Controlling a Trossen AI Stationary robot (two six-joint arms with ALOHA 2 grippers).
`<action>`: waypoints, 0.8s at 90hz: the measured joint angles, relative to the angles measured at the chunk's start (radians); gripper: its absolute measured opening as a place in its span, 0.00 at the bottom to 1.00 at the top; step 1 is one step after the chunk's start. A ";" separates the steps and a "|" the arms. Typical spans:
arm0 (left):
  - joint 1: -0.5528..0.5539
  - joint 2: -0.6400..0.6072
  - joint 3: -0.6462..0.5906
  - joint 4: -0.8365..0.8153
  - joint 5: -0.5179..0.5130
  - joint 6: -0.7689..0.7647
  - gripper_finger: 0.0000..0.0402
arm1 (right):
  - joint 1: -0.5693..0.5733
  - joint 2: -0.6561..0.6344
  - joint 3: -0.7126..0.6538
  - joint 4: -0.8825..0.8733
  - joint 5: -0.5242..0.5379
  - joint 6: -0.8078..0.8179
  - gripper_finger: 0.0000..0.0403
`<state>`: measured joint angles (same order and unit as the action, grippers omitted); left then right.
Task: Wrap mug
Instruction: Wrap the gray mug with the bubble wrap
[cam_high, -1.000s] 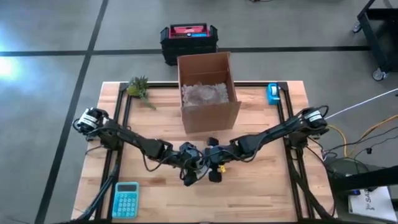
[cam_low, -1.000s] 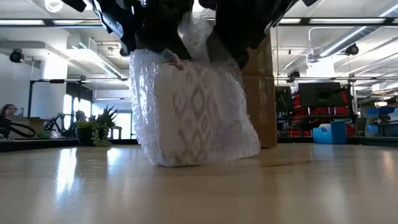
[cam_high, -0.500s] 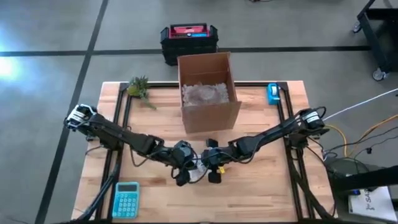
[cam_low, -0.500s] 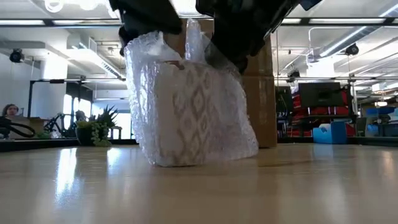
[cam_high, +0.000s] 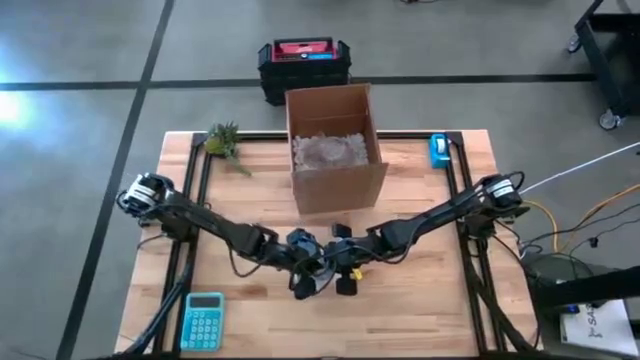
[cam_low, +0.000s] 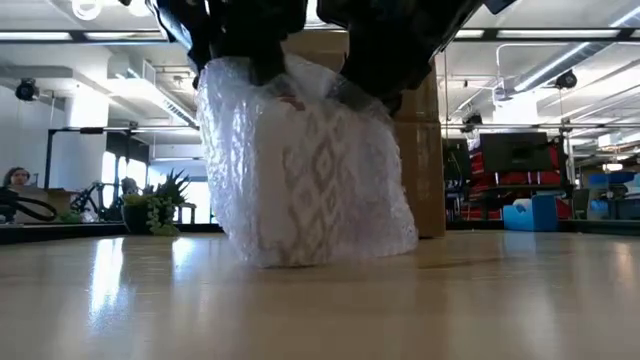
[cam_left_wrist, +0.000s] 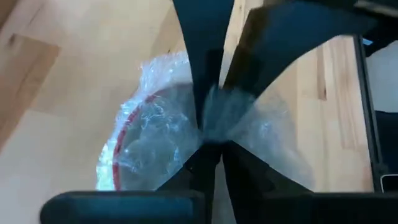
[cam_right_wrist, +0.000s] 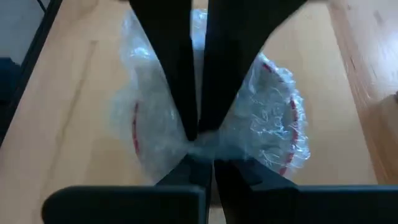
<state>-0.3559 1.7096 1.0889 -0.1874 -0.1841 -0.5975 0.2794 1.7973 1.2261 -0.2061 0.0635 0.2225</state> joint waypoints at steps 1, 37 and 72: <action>0.001 0.003 0.000 0.000 0.000 -0.001 0.05 | 0.000 0.000 0.005 -0.008 0.000 -0.002 0.01; 0.006 0.030 -0.002 0.031 0.005 -0.013 0.05 | 0.004 -0.020 0.261 -0.584 0.069 -0.111 0.01; 0.007 0.029 -0.005 0.072 0.006 -0.010 0.05 | 0.018 -0.033 0.007 -0.332 0.100 -0.058 0.01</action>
<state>-0.3489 1.7390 1.0840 -0.1154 -0.1780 -0.6079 0.2976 1.7645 1.2329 -0.5379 0.1633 0.1648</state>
